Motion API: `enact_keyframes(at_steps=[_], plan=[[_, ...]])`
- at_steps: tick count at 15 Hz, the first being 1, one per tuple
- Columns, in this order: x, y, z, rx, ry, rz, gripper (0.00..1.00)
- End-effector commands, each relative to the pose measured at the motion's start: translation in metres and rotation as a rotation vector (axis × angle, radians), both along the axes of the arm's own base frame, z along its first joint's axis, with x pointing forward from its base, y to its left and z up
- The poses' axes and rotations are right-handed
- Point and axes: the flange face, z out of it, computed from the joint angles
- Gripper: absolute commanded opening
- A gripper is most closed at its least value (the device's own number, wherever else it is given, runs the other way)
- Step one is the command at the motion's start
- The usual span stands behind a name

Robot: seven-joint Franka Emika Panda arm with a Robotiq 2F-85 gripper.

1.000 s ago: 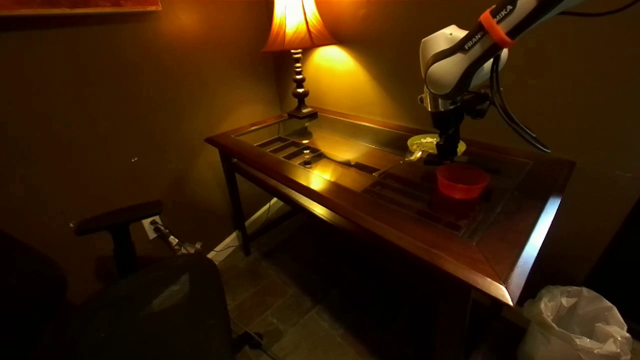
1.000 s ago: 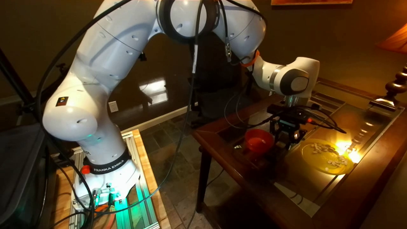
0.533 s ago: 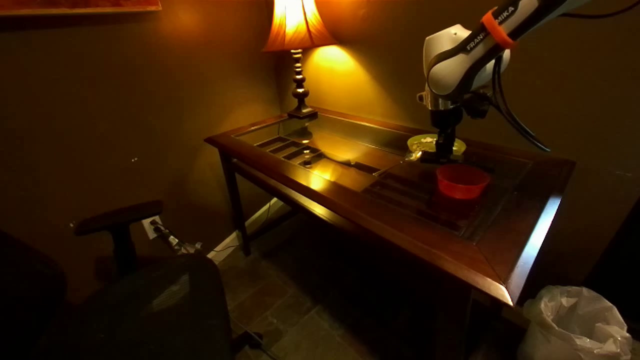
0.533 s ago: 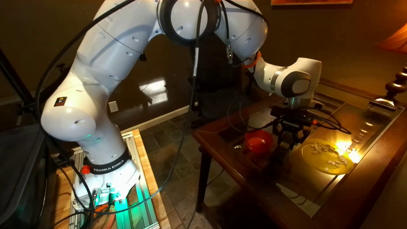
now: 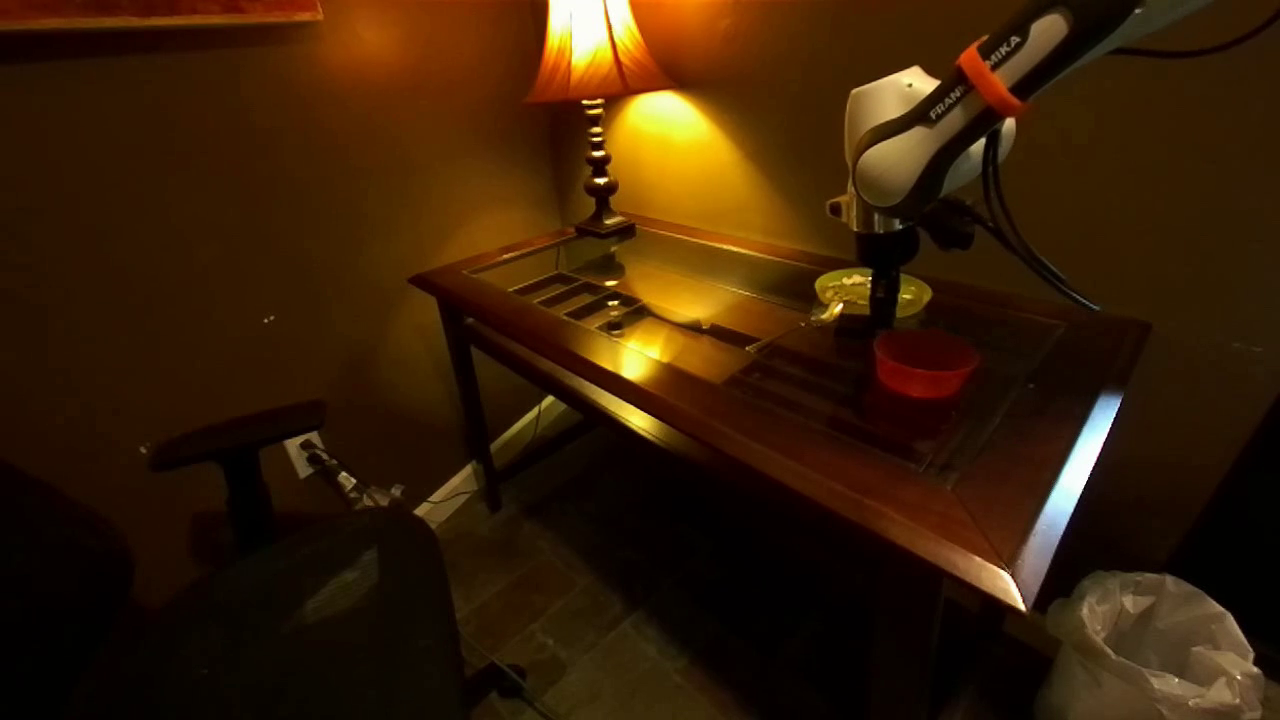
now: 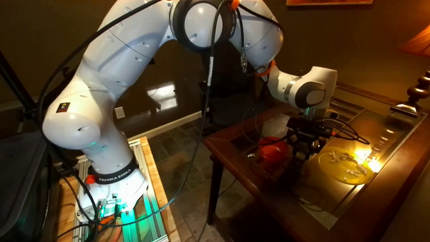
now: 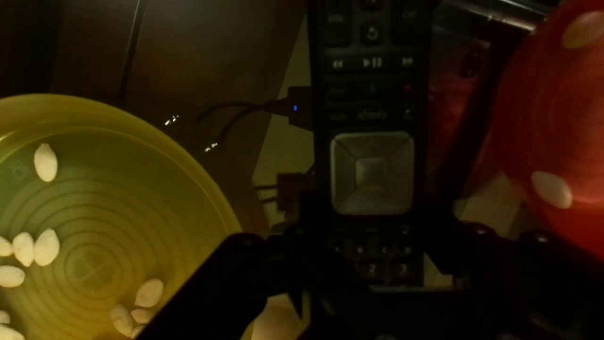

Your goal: Move the remote to the right

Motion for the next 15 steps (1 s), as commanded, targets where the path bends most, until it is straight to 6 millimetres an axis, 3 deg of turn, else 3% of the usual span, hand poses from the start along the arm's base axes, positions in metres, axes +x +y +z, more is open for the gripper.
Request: enact_keyframes(at_steps=[1,4,5,9,15], plan=[[0.009,-0.002,0.000,-0.003,-0.017,0.058,0.29],[0.012,0.002,0.001,-0.006,-0.017,0.089,0.29],[0.014,0.003,0.003,0.000,-0.017,0.090,0.73],[0.019,0.010,0.016,0.008,-0.038,0.108,0.98],[0.011,0.011,0.066,0.082,-0.009,-0.028,1.00]])
